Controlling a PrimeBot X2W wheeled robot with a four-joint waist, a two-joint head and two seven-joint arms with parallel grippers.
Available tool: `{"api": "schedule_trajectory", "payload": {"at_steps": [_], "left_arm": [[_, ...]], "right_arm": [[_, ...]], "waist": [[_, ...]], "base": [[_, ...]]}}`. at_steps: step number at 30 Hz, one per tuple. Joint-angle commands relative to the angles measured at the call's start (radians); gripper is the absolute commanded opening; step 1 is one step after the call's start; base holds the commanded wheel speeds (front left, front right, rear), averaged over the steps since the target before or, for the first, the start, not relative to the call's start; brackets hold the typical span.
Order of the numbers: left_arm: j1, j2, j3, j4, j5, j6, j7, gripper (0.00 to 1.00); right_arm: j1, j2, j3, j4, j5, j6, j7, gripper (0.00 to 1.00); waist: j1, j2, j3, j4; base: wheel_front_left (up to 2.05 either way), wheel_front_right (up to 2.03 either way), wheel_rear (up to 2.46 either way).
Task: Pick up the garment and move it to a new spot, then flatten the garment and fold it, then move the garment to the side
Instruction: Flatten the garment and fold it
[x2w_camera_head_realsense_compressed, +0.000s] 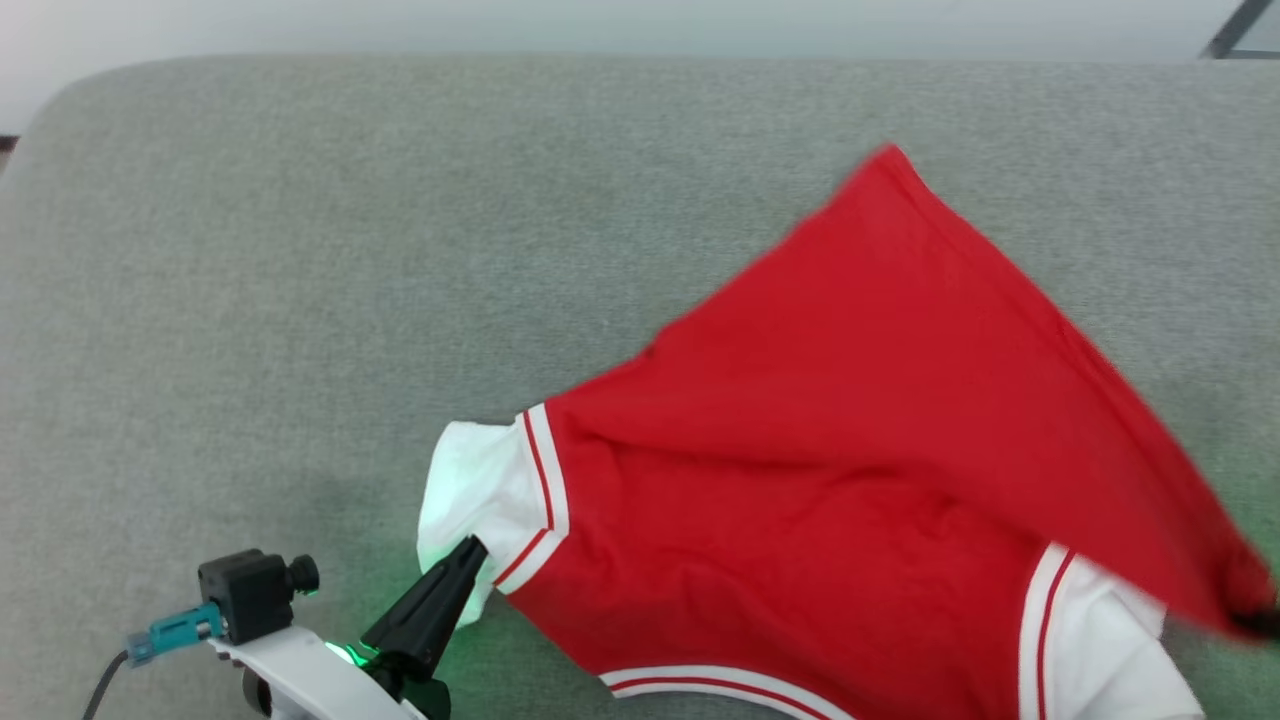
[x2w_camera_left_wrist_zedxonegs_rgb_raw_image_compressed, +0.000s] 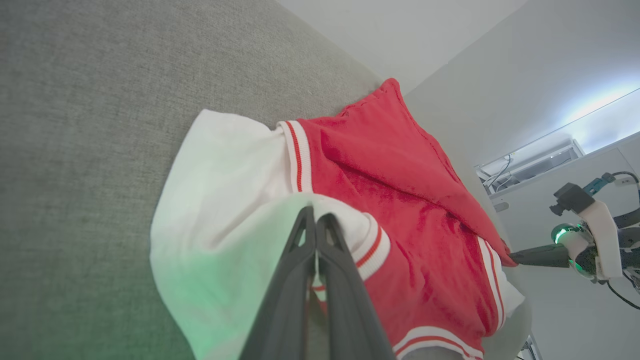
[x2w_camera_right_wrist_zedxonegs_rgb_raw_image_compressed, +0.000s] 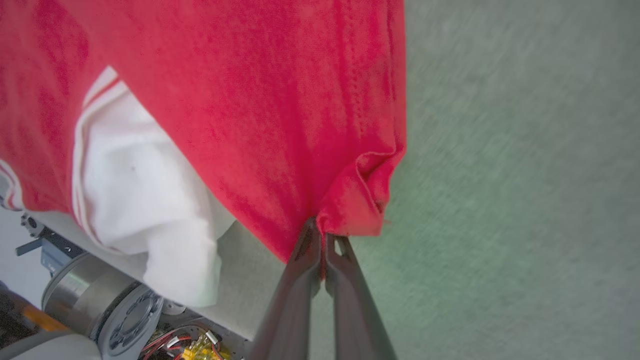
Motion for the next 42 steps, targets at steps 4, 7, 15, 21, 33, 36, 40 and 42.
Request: {"api": "schedule_trajectory", "payload": {"at_steps": [4,7,15,21,33,36,40,42], "left_arm": [[0.009,0.011,0.007,-0.011,-0.005,0.008,-0.004,0.0],[0.01,0.014,0.01,-0.016,-0.004,0.012,-0.004,0.0],[0.013,0.019,0.013,-0.025,-0.001,0.016,-0.005,0.0],[0.013,0.025,0.015,-0.03,-0.005,0.016,-0.002,0.0],[0.01,0.02,0.012,-0.045,-0.003,0.013,-0.003,0.0],[-0.005,0.008,0.009,-0.045,0.003,0.008,-0.003,0.0],[-0.035,-0.01,-0.003,-0.034,0.014,0.0,0.006,0.0],[-0.049,-0.017,-0.008,-0.028,0.017,-0.004,0.011,0.0]], "right_arm": [[0.135,0.003,-0.035,-0.079,-0.015,-0.001,0.036,0.0],[0.217,0.03,-0.062,-0.134,-0.044,-0.001,0.055,0.0],[0.383,0.137,-0.076,-0.229,-0.103,-0.001,0.118,0.0],[0.387,0.208,-0.112,-0.261,-0.172,-0.001,0.086,0.65],[0.262,0.139,-0.367,-0.381,-0.127,-0.001,0.05,1.0],[0.14,0.121,-0.388,-0.389,-0.167,-0.001,0.028,1.0],[-0.063,0.137,-0.272,-0.32,-0.253,-0.001,-0.026,1.0],[-0.165,0.162,-0.189,-0.259,-0.286,-0.001,-0.044,1.0]], "waist": [[0.0,-0.0001,-0.008,-0.022],[0.0,-0.0001,-0.007,-0.027],[0.0,-0.0001,-0.004,-0.032],[0.0,-0.0001,-0.005,-0.04],[0.0,-0.0001,-0.002,-0.041],[0.0,-0.0001,0.017,-0.029],[0.0,-0.0001,0.045,-0.004],[0.0,-0.0001,0.053,0.009]], "base": [[0.0,0.0,0.0],[0.0,0.0,0.0],[0.0,0.0,0.0],[0.0,0.0,0.0],[0.0,0.0,0.0],[0.0,0.0,0.0],[0.0,0.0,0.0],[0.0,0.0,0.0]]}}
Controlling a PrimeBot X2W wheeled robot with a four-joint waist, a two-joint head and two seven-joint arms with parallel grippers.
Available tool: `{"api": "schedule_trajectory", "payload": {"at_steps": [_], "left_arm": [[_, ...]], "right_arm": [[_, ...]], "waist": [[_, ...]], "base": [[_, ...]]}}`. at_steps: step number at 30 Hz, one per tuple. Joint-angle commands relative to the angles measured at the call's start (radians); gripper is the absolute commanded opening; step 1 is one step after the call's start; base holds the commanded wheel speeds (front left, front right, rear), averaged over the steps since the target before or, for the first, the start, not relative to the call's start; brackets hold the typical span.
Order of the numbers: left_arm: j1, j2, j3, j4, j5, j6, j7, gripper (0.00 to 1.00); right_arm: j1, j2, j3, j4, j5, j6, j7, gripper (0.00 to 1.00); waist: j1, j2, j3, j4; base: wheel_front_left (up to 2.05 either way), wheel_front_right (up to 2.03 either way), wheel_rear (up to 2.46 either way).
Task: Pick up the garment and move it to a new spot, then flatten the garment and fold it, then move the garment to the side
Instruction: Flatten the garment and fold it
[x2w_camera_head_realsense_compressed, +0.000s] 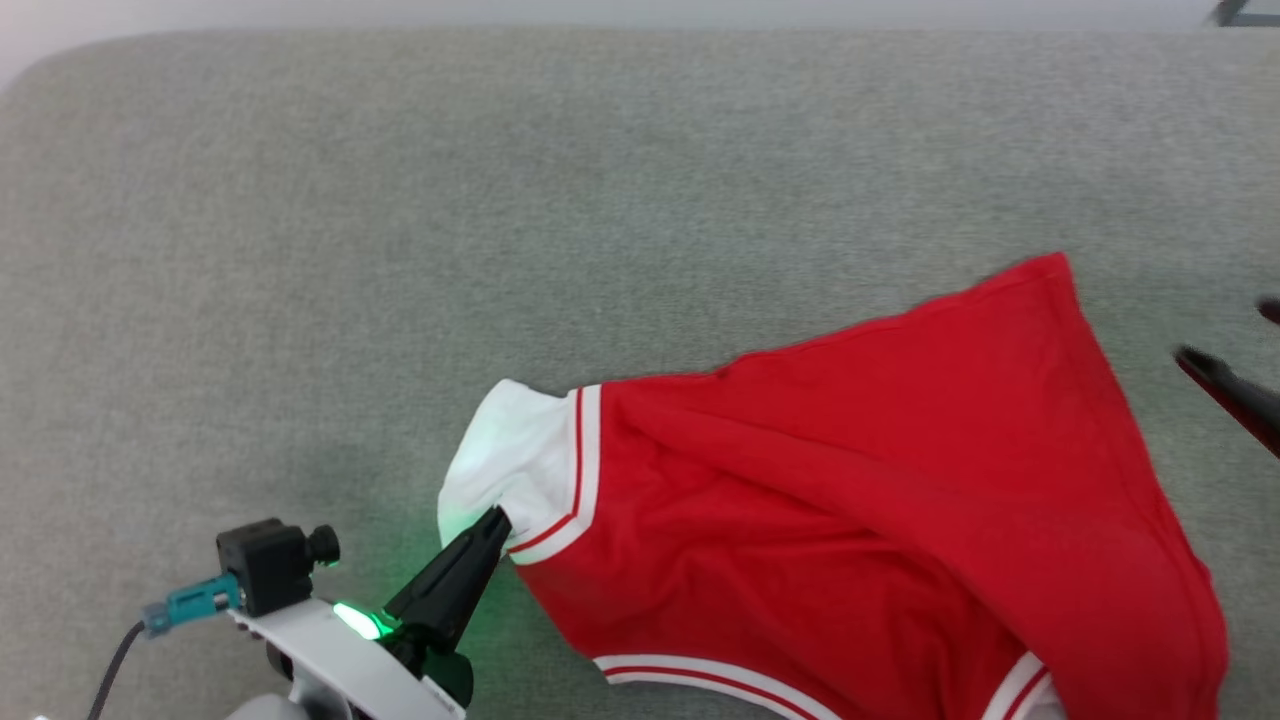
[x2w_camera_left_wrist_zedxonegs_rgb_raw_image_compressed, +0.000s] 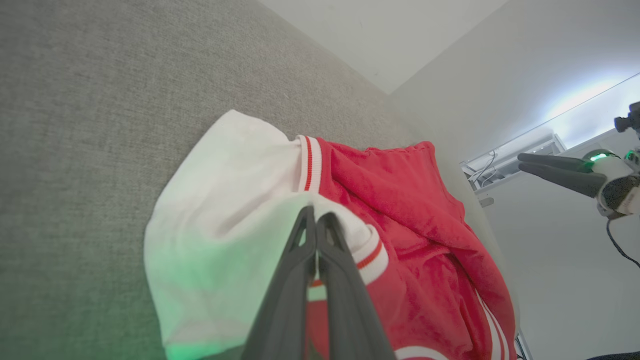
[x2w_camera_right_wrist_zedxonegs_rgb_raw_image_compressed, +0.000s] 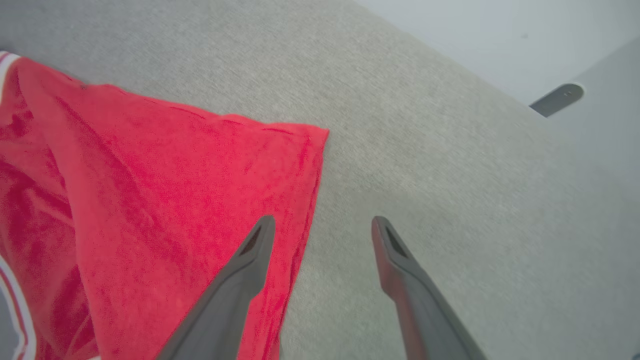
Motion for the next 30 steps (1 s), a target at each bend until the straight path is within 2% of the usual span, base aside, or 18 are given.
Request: {"api": "schedule_trajectory", "payload": {"at_steps": [1,8,14,20,21,22,23,26,30], "left_arm": [[-0.014,-0.005,-0.003,0.003,0.008,-0.005,0.005,0.0],[-0.053,-0.029,-0.015,0.019,0.015,-0.017,0.008,0.0],[-0.073,-0.045,-0.025,0.032,0.021,-0.025,0.004,0.0],[-0.08,-0.053,-0.034,0.043,0.018,-0.029,0.001,0.0],[-0.081,-0.054,-0.035,0.045,0.018,-0.029,0.0,0.0],[-0.081,-0.054,-0.037,0.047,0.017,-0.03,-0.001,0.0],[-0.082,-0.055,-0.038,0.048,0.016,-0.031,-0.001,0.0],[-0.079,-0.054,-0.039,0.052,0.01,-0.032,-0.004,0.0],[-0.078,-0.05,-0.03,0.059,0.013,-0.034,-0.011,0.0]], "right_arm": [[-0.055,0.015,0.042,0.036,-0.022,-0.001,-0.013,1.0],[-0.278,0.05,0.286,0.296,-0.092,-0.001,-0.077,1.0],[-0.345,0.047,0.398,0.457,-0.064,-0.001,-0.136,1.0],[-0.366,0.054,0.503,0.546,-0.036,-0.001,-0.181,1.0],[-0.368,0.054,0.522,0.553,-0.025,-0.001,-0.179,0.96],[-0.371,0.053,0.542,0.558,-0.013,-0.001,-0.172,0.56],[-0.375,0.05,0.556,0.559,-0.004,-0.001,-0.17,0.0],[-0.395,0.043,0.578,0.564,0.017,-0.001,-0.19,0.0],[-0.431,0.048,0.558,0.579,0.037,-0.001,-0.264,0.0]], "waist": [[0.0,0.0,0.022,0.028],[0.0,0.0,0.067,0.074],[0.0,0.0,0.097,0.095],[0.0,0.0,0.111,0.1],[0.0,0.0,0.112,0.101],[0.0,0.0,0.111,0.1],[0.0,0.0,0.11,0.1],[0.0,0.0,0.103,0.096],[0.0,0.0,0.086,0.09]], "base": [[0.0,0.0,0.0],[0.0,0.0,0.0],[0.0,0.0,0.0],[0.0,0.0,0.0],[0.0,0.0,0.0],[0.0,0.0,0.0],[0.0,0.0,0.0],[0.0,0.0,0.0],[0.0,0.0,0.0]]}}
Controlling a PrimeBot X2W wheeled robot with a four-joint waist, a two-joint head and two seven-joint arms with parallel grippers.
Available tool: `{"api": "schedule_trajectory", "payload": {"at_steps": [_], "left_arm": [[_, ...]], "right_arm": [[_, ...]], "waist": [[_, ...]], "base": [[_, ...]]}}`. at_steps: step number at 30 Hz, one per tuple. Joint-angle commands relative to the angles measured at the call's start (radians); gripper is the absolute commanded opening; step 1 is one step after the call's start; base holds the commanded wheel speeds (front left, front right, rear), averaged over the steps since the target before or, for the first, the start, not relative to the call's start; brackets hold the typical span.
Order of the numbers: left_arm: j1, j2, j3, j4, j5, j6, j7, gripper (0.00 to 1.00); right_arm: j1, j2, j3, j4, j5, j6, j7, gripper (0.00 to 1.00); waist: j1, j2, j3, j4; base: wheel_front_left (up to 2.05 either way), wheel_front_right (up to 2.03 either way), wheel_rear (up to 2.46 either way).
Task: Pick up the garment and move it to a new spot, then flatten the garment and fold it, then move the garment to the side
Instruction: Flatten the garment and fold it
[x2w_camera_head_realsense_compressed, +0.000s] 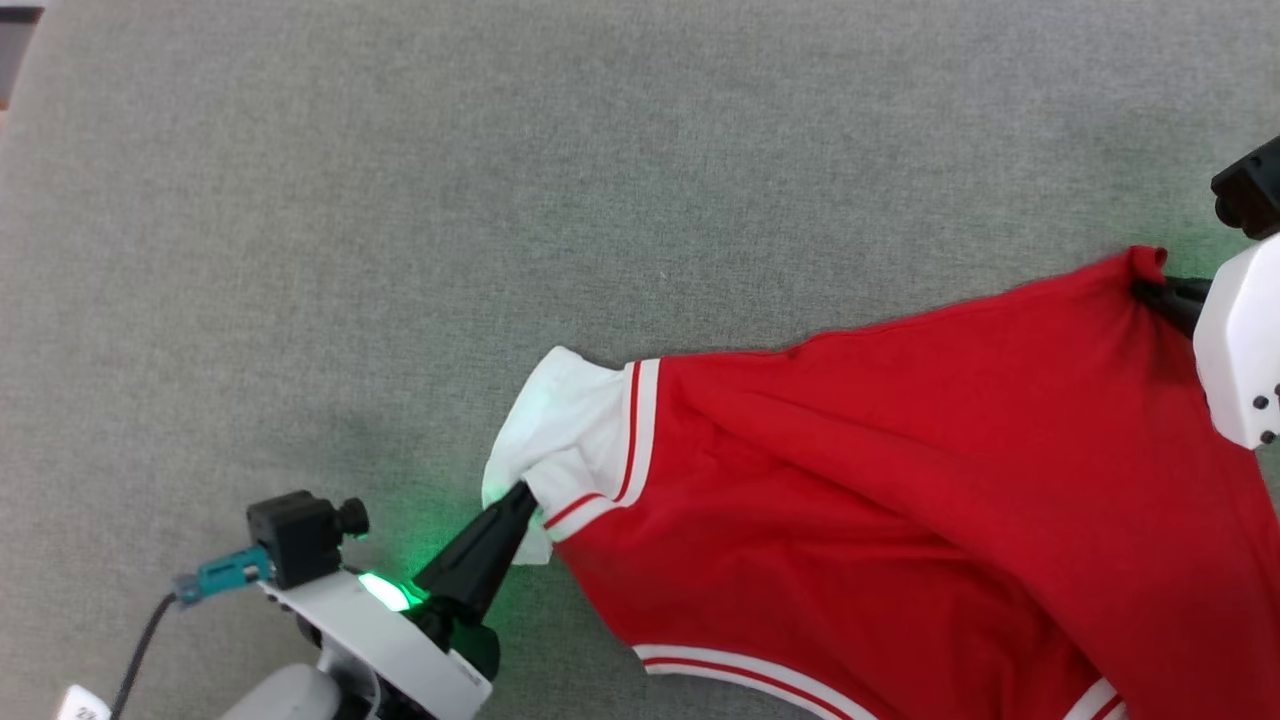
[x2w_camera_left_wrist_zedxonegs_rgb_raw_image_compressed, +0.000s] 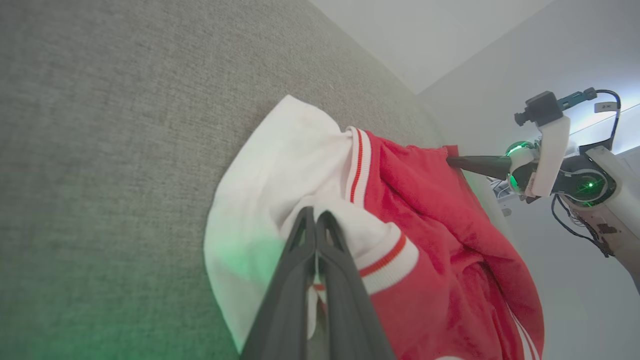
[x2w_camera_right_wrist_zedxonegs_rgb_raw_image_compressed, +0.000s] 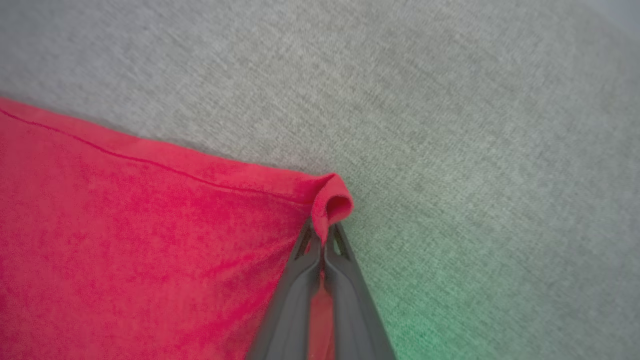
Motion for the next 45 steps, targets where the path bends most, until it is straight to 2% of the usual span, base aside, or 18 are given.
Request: {"api": "schedule_trajectory", "payload": {"at_steps": [1,7,9,10,11,15,21,28,33,37,40,45], "left_arm": [[-0.006,0.005,0.009,0.004,0.003,-0.005,-0.007,0.0],[-0.048,0.028,0.052,0.013,0.028,-0.005,-0.018,0.0],[-0.059,0.033,0.062,0.014,0.03,-0.004,-0.018,0.0],[-0.093,0.043,0.082,0.02,0.036,-0.003,-0.018,0.0],[-0.093,0.043,0.082,0.02,0.036,-0.003,-0.018,0.0],[-0.204,0.047,0.132,0.042,0.041,0.002,-0.016,0.0],[-0.486,0.001,0.193,0.144,0.002,-0.002,0.044,0.0],[-0.928,-0.069,0.279,0.402,-0.024,-0.004,0.065,0.0],[-1.213,-0.103,0.302,0.605,0.005,-0.003,0.034,0.0],[-1.336,-0.122,0.278,0.661,0.004,-0.004,0.026,0.0],[-1.337,-0.122,0.256,0.66,-0.028,-0.004,0.023,0.0],[-1.191,-0.108,0.219,0.605,-0.106,-0.005,-0.001,0.0]], "right_arm": [[0.004,0.016,-0.002,0.03,0.008,-0.002,-0.03,0.0],[-0.033,0.059,-0.097,0.092,0.032,-0.001,-0.174,0.0],[-0.039,0.068,-0.113,0.104,0.033,-0.001,-0.191,0.0],[-0.06,0.083,-0.162,0.132,0.032,-0.001,-0.238,0.0],[-0.06,0.083,-0.162,0.132,0.032,-0.001,-0.238,0.0],[-0.111,0.129,-0.265,0.207,0.012,-0.001,-0.319,0.0],[-0.263,0.224,-0.414,0.345,-0.031,-0.001,-0.428,0.0],[-0.55,0.301,-0.551,0.52,-0.11,-0.002,-0.545,0.0],[-0.727,0.322,-0.584,0.621,-0.166,-0.003,-0.615,0.0],[-0.814,0.328,-0.583,0.696,-0.193,-0.004,-0.646,0.0],[-0.827,0.337,-0.558,0.735,-0.206,-0.004,-0.65,0.0],[-0.749,0.333,-0.486,0.759,-0.179,-0.004,-0.64,0.0]], "waist": [[0.0,-0.0001,-0.014,-0.006],[0.0,-0.0001,-0.061,-0.019],[0.0,-0.0001,-0.069,-0.023],[0.0,-0.0001,-0.083,-0.031],[0.0,-0.0001,-0.083,-0.031],[0.0,-0.0001,-0.102,-0.049],[0.0,-0.0001,-0.075,-0.08],[0.0,-0.0001,0.008,-0.119],[0.0,-0.0001,0.049,-0.142],[0.0,-0.0001,0.068,-0.155],[0.0,-0.0001,0.078,-0.155],[0.0,-0.0001,0.092,-0.143]], "base": [[0.0,0.0,0.0],[0.0,0.0,0.0],[0.0,0.0,0.0],[0.0,0.0,0.0],[0.0,0.0,0.0],[0.0,0.0,0.0],[0.0,0.0,0.0],[0.0,0.0,0.0],[0.0,0.0,0.0],[0.0,0.0,0.0],[0.0,0.0,0.0],[0.0,0.0,0.0]]}}
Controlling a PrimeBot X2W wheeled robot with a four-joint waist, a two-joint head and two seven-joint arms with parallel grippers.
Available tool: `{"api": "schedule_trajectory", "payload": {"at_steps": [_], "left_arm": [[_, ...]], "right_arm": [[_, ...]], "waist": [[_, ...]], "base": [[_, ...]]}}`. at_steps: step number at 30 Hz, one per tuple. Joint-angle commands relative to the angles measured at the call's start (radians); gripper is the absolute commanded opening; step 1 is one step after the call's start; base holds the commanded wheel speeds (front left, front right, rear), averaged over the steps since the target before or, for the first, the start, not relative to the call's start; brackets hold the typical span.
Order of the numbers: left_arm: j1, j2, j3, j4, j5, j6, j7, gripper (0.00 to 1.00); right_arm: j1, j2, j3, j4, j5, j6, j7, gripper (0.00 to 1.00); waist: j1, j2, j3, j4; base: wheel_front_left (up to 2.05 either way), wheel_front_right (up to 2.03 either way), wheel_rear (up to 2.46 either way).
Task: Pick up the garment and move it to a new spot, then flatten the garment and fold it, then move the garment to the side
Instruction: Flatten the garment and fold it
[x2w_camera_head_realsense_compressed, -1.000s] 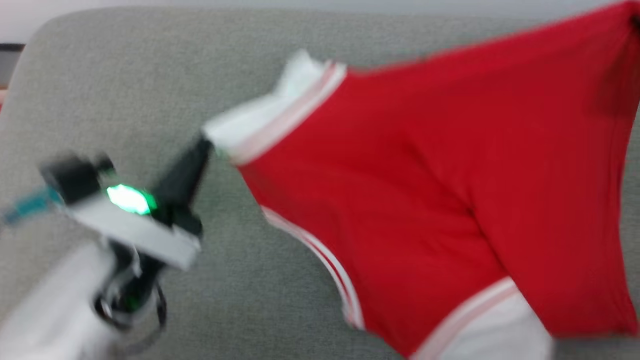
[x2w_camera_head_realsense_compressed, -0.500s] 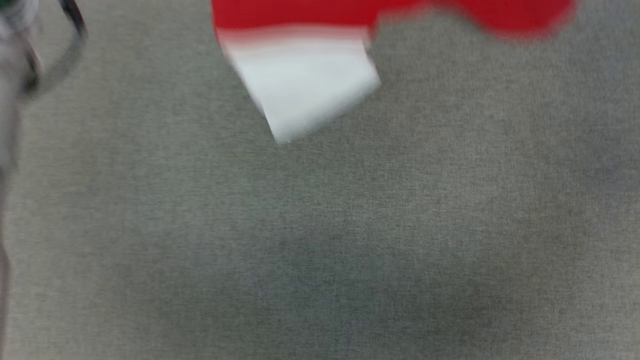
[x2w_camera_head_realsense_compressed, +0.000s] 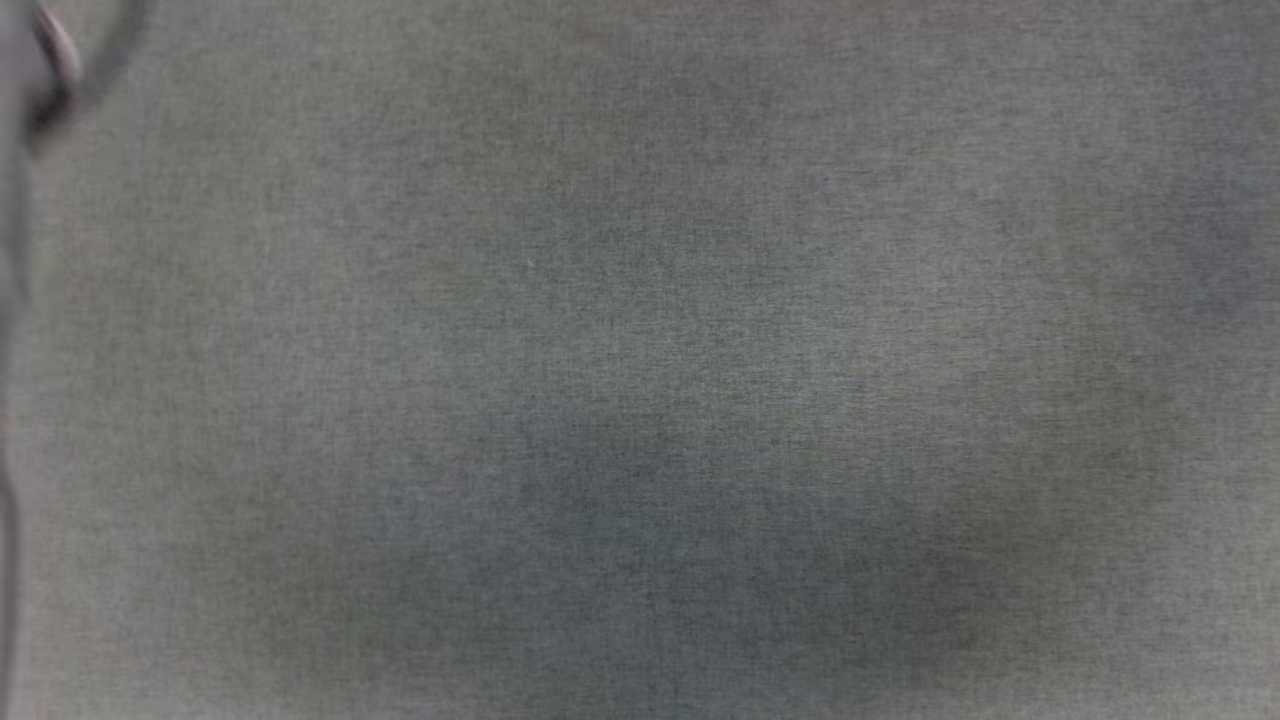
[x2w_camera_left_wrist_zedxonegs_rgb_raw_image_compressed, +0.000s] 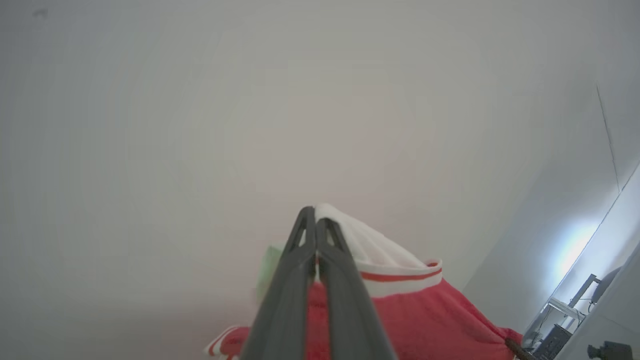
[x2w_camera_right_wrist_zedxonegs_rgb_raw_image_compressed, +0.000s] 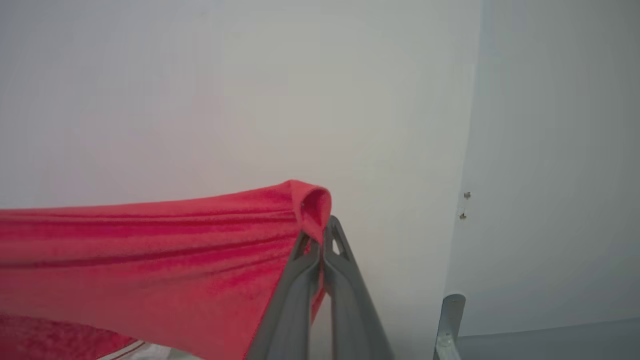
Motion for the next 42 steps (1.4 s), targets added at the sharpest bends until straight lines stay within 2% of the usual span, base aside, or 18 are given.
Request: {"api": "schedule_trajectory", "payload": {"at_steps": [1,6,11,16,23,30,42], "left_arm": [[0.044,0.02,0.01,-0.011,-0.021,0.003,-0.017,0.0],[0.271,0.034,-0.007,-0.157,-0.089,0.002,-0.038,0.0],[0.533,0.065,-0.001,-0.329,-0.092,0.002,-0.046,0.0],[0.807,0.07,0.04,-0.471,-0.057,0.002,-0.047,0.0],[1.116,0.05,0.111,-0.616,-0.008,0.002,-0.047,0.0],[1.337,0.03,0.144,-0.706,0.025,0.002,-0.047,0.0],[1.623,0.046,0.21,-0.879,0.058,0.002,-0.047,0.0]], "right_arm": [[0.032,-0.022,0.011,0.0,0.016,-0.007,0.0,0.0],[0.189,-0.062,0.11,-0.091,0.095,-0.005,0.024,0.0],[0.397,-0.153,0.173,-0.256,0.23,-0.005,0.078,0.0],[0.644,-0.264,0.173,-0.421,0.351,-0.005,0.149,0.0],[0.963,-0.349,0.113,-0.628,0.452,-0.005,0.228,0.0],[1.236,-0.366,0.005,-0.778,0.469,-0.005,0.297,0.0],[1.616,-0.271,-0.262,-1.049,0.42,-0.005,0.453,0.0]], "waist": [[0.0,-0.0001,0.004,0.008],[0.0,-0.0001,-0.008,0.019],[0.0,-0.0001,-0.056,0.02],[0.0,-0.0001,-0.113,0.021],[0.0,-0.0001,-0.178,0.014],[0.0,-0.0001,-0.235,0.013],[0.0,-0.0001,-0.284,0.013]], "base": [[0.0,0.0,0.0],[0.0,0.0,0.0],[0.0,0.0,0.0],[0.0,0.0,0.0],[0.0,0.0,0.0],[0.0,0.0,0.0],[0.0,0.0,0.0]]}}
